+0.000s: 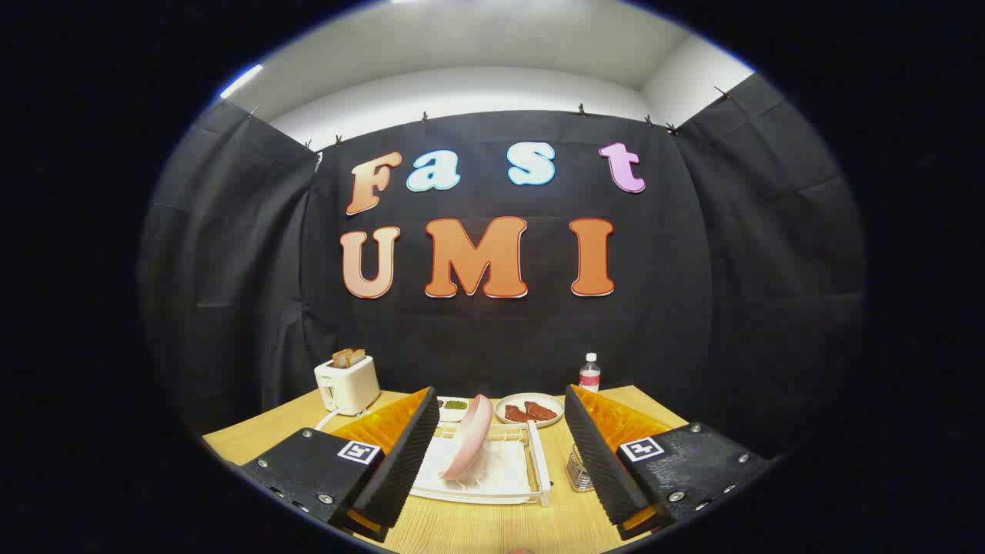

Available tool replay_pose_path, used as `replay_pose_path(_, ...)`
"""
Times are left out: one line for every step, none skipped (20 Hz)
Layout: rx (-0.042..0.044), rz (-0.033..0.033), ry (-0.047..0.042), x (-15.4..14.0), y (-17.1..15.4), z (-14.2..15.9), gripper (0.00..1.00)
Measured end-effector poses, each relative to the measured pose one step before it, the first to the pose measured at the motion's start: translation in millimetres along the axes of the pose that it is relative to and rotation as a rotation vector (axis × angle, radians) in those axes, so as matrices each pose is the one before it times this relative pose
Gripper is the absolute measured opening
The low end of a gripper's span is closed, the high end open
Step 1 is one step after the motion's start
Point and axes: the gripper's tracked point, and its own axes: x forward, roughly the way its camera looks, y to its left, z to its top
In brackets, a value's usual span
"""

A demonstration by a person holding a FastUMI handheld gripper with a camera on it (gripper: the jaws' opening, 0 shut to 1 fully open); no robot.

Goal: Take the plate from the dish rack, then take the spoon from the basket and place it into the plate.

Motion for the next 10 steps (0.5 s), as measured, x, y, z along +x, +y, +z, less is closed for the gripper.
replay_pose_path(0.01456,0.00721,0.01113,-0.78,0.36,-3.54,0.97)
replay_pose_path(0.01061,0.00353,0.01124,-1.01,-2.01,-3.63,0.97)
replay_pose_path(0.00340,-0.00225,0.00558,-0.77,-2.56,-1.63,0.97)
replay_pose_path(0.00123,-0.00714,0.00530,-0.32,-4.15,-2.41,0.97)
replay_pose_path(0.00297,-0.00403,0.00897,0.34,-3.16,-3.99,0.97)
replay_pose_path(0.00760,-0.00205,0.00972,-0.40,-2.81,-3.79,0.97)
replay_pose_path(0.00910,0.00002,0.00781,0.45,-1.80,-2.62,0.97)
replay_pose_path(0.00621,-0.00118,0.00751,-0.42,-1.97,-2.47,0.97)
replay_pose_path(-0.00138,-0.00214,0.00354,0.54,-3.09,-0.50,0.97)
replay_pose_path(-0.00735,-0.01173,-0.00101,0.04,-5.53,0.01,0.97)
